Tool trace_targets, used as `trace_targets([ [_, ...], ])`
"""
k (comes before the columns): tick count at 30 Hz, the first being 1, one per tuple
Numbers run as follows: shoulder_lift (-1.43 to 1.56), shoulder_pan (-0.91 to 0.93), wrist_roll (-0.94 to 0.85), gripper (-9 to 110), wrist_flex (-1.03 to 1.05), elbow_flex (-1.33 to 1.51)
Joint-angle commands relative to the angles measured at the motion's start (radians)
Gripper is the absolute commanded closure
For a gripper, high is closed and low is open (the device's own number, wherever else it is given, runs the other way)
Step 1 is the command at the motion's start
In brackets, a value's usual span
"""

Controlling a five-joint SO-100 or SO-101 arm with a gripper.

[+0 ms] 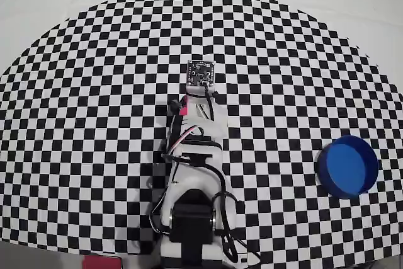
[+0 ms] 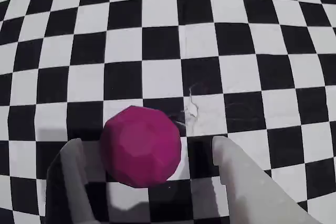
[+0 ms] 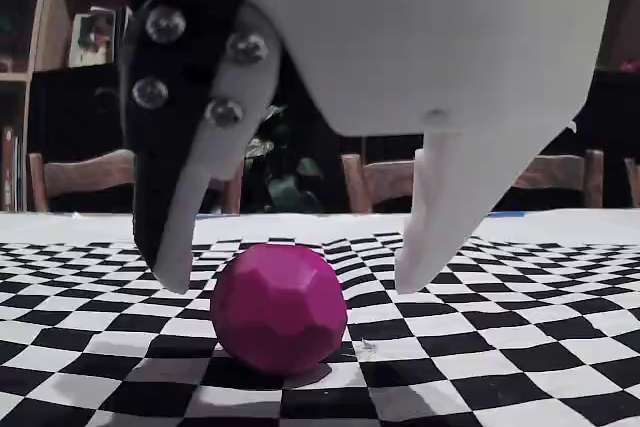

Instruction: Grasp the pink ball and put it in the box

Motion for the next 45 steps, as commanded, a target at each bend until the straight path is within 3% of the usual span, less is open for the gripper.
trace_targets([
  [1,-0.009,0.006,-0.011,73,0.002,-0.044],
  [45,-0.186,-0.005,-0.011,73,-0.006,-0.170],
])
